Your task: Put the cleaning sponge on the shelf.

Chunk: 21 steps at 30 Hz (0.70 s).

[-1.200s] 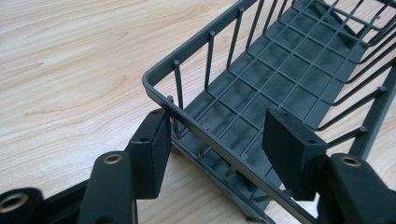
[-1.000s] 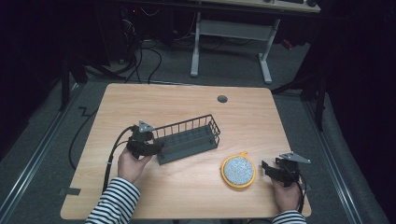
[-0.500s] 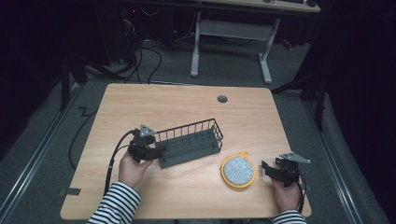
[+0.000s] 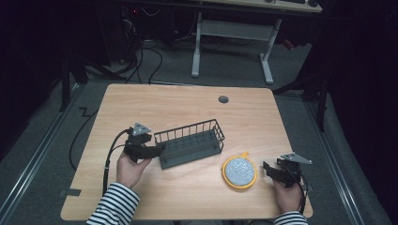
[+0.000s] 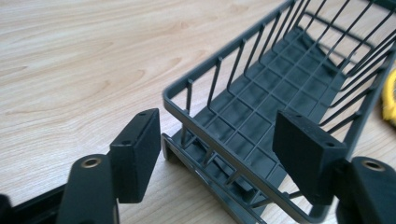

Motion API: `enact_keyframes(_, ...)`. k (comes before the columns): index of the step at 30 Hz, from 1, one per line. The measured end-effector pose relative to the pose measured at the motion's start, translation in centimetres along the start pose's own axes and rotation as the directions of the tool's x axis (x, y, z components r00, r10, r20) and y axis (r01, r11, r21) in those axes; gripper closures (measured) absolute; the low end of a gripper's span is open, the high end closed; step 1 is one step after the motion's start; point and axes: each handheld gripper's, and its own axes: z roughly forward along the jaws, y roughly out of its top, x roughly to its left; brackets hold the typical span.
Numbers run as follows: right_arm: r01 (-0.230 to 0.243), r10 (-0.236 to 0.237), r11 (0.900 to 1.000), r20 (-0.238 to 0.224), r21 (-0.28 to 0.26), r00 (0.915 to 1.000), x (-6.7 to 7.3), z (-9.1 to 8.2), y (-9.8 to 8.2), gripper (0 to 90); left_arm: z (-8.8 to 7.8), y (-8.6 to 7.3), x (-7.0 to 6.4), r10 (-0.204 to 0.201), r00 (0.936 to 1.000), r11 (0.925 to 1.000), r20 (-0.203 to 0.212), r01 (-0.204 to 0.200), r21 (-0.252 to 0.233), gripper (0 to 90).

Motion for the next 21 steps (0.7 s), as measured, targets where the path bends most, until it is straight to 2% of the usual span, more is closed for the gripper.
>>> enact_keyframes(9,0.000,0.000,1.000,-0.001,-0.001,1.0000,0.0,0.0,0.0,35.1,-1.7,-0.4,1.2,-0.011,0.9993,0.9997,-0.035,0.010,-0.023,32.2)
enact_keyframes(13,-0.001,0.001,1.000,-0.004,-0.001,1.0000,-0.1,0.0,0.0,35.1,-2.3,-0.9,2.0,-0.043,0.9981,0.9982,-0.045,0.041,-0.043,32.3)
enact_keyframes(16,0.000,0.000,1.000,-0.001,-0.001,1.0000,0.0,0.0,0.0,35.1,-2.6,-1.6,2.6,-0.060,0.9967,0.9975,-0.054,0.058,-0.041,32.3)
enact_keyframes(21,0.000,0.000,1.000,0.000,0.000,1.0000,0.0,0.0,0.0,35.1,-3.1,-3.1,3.8,-0.108,0.9914,0.9936,-0.074,0.105,-0.043,32.3)
